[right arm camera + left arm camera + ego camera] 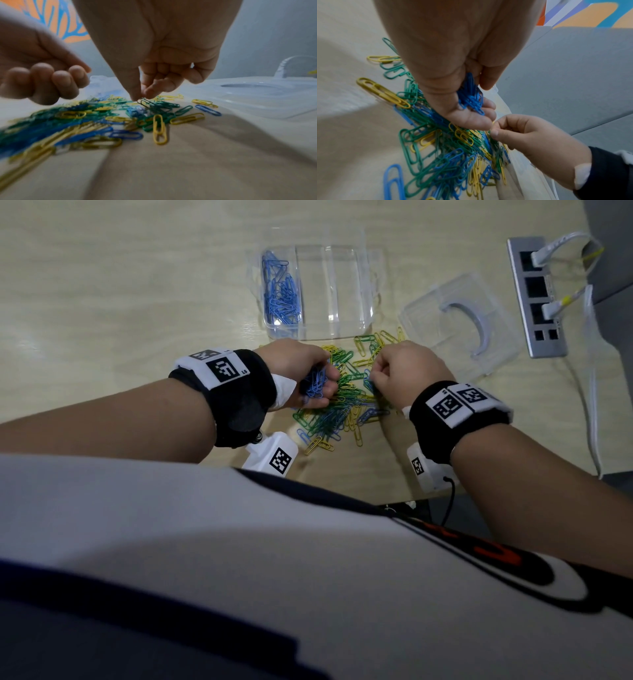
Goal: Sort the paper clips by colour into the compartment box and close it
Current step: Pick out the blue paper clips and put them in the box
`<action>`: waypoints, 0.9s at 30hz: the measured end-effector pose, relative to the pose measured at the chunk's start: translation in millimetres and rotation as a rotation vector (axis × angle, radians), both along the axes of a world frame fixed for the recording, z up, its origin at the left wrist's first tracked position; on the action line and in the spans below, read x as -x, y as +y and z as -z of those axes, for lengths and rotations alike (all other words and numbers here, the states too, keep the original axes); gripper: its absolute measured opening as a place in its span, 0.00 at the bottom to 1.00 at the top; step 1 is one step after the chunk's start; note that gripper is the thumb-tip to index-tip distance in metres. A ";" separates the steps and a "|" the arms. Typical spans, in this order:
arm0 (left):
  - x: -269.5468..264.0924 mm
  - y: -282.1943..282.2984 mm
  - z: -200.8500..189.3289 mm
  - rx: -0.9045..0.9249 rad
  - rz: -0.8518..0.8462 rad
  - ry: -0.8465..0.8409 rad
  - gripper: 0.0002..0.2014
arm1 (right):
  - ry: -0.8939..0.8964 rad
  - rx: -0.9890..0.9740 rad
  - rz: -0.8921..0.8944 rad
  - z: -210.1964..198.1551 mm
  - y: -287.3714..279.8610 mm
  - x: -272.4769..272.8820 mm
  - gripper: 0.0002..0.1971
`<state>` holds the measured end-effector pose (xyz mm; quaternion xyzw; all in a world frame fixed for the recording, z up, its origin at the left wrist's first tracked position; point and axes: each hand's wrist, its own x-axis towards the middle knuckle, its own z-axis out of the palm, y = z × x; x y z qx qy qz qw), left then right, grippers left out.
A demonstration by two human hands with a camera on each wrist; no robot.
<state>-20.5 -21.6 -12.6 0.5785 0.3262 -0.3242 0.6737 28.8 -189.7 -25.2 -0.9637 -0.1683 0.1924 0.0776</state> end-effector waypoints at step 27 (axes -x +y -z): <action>0.6 -3.4 1.1 0.014 -0.006 0.002 0.21 | 0.000 0.028 -0.008 -0.8 -5.6 0.5 0.08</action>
